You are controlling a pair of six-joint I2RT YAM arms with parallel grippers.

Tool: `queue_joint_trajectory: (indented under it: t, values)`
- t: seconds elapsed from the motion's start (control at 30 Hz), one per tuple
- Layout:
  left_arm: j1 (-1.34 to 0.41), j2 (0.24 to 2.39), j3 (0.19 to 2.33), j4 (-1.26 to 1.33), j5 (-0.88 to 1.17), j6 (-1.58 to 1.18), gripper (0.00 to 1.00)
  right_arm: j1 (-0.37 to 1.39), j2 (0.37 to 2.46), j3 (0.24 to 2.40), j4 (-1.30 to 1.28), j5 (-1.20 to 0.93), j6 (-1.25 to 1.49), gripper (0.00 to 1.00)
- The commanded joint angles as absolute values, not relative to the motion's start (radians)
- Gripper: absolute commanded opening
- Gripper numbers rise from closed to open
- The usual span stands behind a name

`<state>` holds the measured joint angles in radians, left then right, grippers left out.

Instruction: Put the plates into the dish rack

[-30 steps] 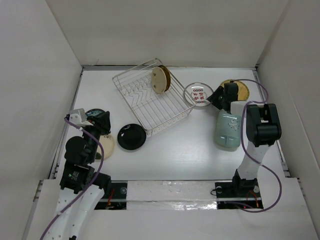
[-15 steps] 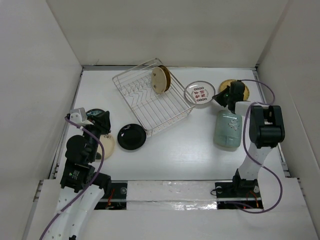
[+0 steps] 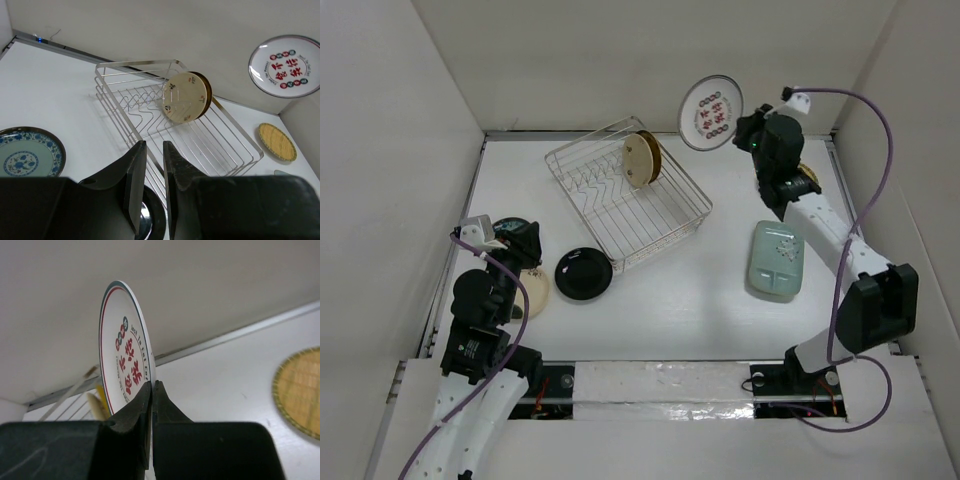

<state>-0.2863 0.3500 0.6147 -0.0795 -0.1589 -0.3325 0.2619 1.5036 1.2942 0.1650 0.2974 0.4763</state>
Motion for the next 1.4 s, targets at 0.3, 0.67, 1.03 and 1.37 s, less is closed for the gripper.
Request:
queue_joint_trajectory:
  t: [0.3,0.67,1.03,1.37]
  values:
    - [-0.290,0.345,0.617,-0.044,-0.158,-0.321,0.17,0.604,1.891,1.881,0.003,0.544,0.080,0.00]
    - [-0.290,0.339,0.618,-0.046,-0.158,-0.319,0.17,0.661,2.115,2.071,-0.103,0.597,-0.032,0.00]
    - [-0.290,0.342,0.615,-0.044,-0.158,-0.319,0.18,0.735,2.178,2.103,-0.040,0.761,-0.170,0.00]
    - [-0.290,0.344,0.617,-0.043,-0.155,-0.322,0.17,0.726,2.131,2.151,-0.011,0.778,-0.222,0.00]
